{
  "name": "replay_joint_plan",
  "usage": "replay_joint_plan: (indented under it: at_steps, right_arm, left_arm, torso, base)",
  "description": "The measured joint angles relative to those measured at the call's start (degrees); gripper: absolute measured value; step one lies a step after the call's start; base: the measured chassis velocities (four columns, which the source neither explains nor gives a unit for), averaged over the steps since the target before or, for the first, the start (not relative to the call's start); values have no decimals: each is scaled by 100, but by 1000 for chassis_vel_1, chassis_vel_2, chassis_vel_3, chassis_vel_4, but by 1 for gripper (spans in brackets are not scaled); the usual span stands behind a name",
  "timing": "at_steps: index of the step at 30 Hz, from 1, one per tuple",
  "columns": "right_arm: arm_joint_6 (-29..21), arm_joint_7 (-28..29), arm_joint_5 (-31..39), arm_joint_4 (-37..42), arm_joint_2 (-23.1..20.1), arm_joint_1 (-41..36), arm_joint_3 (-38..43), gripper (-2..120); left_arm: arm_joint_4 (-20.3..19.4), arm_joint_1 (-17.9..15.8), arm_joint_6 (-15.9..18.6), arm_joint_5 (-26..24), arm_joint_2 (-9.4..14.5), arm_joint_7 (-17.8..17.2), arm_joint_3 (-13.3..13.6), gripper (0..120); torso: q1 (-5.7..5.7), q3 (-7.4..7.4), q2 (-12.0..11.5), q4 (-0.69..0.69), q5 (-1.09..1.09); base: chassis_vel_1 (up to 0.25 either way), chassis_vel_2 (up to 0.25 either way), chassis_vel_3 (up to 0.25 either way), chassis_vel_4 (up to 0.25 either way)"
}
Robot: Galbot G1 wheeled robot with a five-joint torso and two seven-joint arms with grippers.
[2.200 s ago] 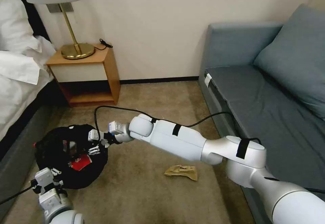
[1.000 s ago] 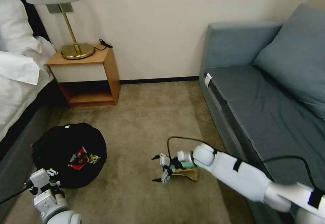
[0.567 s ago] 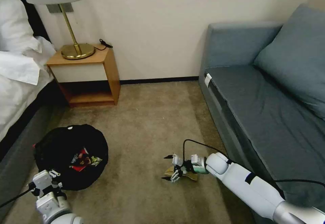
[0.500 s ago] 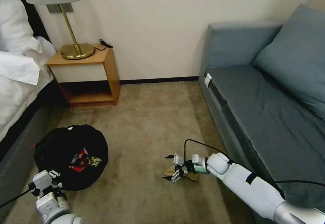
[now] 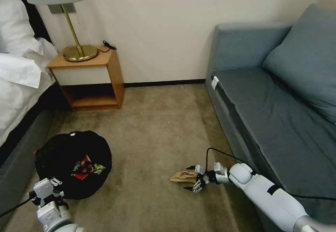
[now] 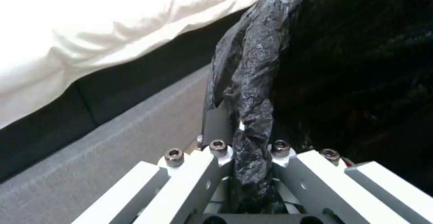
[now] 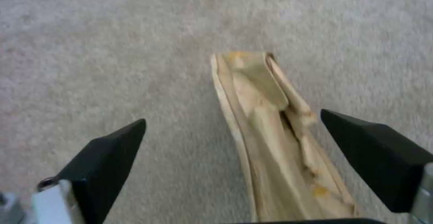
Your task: Pick up the trash bin, then pick up the garbage on the floor and place it into the trash bin.
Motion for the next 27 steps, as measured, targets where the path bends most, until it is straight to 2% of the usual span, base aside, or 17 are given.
replay_joint_plan:
  at_steps: [2,4,6,9,10,12,14,16,18,21,24,26,27]
  right_arm:
    - [37,-68,-143,-217,103,16,115,93]
    - [105,-142,-335,-515,244,62,301,81]
    - [118,-160,-364,-581,273,74,335,77]
    - [157,-208,-399,-718,344,94,448,64]
    - [161,-215,-399,-732,359,94,486,59]
    - [163,-218,-399,-736,364,95,499,57]
    - [167,-227,-393,-765,396,94,580,45]
    - [167,-228,-390,-770,399,93,588,43]
    - [167,-262,-357,-794,427,67,643,32]
    - [160,-320,-350,-822,470,21,726,20]
    - [158,-330,-357,-826,484,1,746,15]
    - [152,-336,-361,-826,508,-41,782,3]
    - [152,-336,-361,-826,508,-41,782,3]
  left_arm:
    - [-10,16,0,0,0,0,-1,2]
    - [-18,35,0,-1,0,0,-10,2]
    - [-24,38,0,-2,0,0,-13,2]
    - [-40,49,0,-9,0,1,-20,2]
    - [-43,52,0,-12,0,1,-21,2]
    - [-44,53,0,-13,0,2,-21,2]
    - [-47,69,-13,-15,0,2,-23,2]
    - [-47,73,-16,-15,0,2,-23,2]
    - [-48,96,-35,-16,0,2,-23,2]
    - [-64,121,-43,-26,0,2,-31,2]
    - [-76,130,-44,-32,0,2,-38,2]
    - [-92,145,-46,-55,0,2,-53,2]
    - [-92,145,-46,-55,0,2,-53,2]
  torso:
    - [0,0,0,0,2]
    - [0,0,0,0,0]
    - [0,0,0,0,0]
    - [0,0,0,0,0]
    - [0,0,0,0,0]
    - [0,0,0,0,0]
    - [0,0,0,0,0]
    - [0,0,0,0,0]
    - [0,0,0,0,0]
    - [0,0,0,0,0]
    - [0,0,0,0,0]
    - [0,0,0,0,0]
    - [0,0,0,0,0]
  base:
    - [0,0,0,0]
    - [0,0,0,0]
    - [0,0,0,0]
    - [0,0,0,0]
    - [0,0,0,0]
    - [0,0,0,0]
    - [0,0,0,0]
    - [0,0,0,0]
    - [0,0,0,0]
    - [0,0,0,0]
    - [0,0,0,0]
    - [0,0,0,0]
    - [0,0,0,0]
